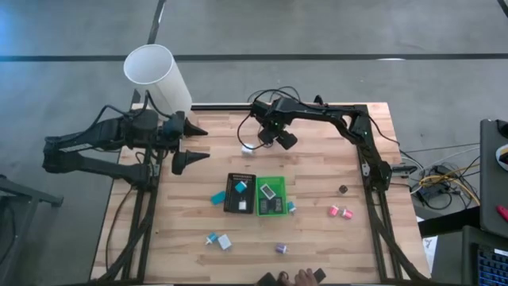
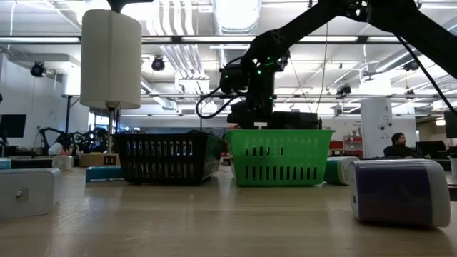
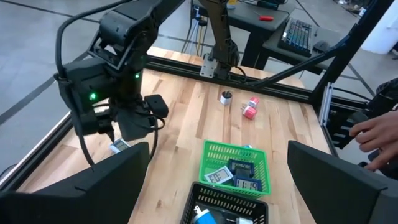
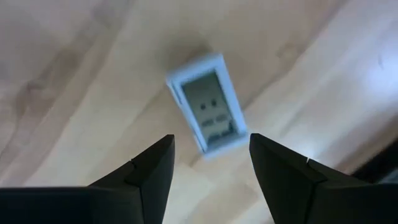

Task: Pick & Place Office items
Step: Put the white timer into the green bin

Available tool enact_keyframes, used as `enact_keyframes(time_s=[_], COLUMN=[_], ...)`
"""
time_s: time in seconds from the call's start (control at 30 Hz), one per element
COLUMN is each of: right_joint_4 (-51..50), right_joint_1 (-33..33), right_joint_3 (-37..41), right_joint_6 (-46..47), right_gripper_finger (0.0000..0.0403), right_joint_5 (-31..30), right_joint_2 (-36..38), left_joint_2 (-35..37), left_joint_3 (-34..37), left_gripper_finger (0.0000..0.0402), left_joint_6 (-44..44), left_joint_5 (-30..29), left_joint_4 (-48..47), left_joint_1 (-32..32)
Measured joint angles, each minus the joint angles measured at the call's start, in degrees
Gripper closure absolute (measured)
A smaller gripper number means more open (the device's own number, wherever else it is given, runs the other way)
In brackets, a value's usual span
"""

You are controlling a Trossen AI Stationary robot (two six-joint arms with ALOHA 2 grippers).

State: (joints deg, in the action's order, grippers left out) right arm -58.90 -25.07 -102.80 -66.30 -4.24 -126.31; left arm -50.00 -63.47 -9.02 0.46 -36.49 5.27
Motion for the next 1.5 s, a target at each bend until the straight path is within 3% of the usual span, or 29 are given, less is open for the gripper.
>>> enact_keyframes(time_s=[0.5, 1.5], right_joint_4=[4.25, 7.31], right_joint_1=[-0.17, -0.04], right_joint_3=[0.04, 3.51], right_joint_6=[-4.43, -4.23], right_gripper_finger=[0.0091, 0.0097], right_joint_5=[-0.29, 1.32], right_joint_2=[-0.47, -1.17], left_joint_2=[0.0, -0.02], left_joint_3=[-0.01, 0.01], left_gripper_finger=[0.0019, 0.0019], left_joint_6=[-2.23, -2.8], left_joint_5=[0.23, 0.25], left_joint_4=[0.0, -0.02], left_joint_1=[0.0, 0.01])
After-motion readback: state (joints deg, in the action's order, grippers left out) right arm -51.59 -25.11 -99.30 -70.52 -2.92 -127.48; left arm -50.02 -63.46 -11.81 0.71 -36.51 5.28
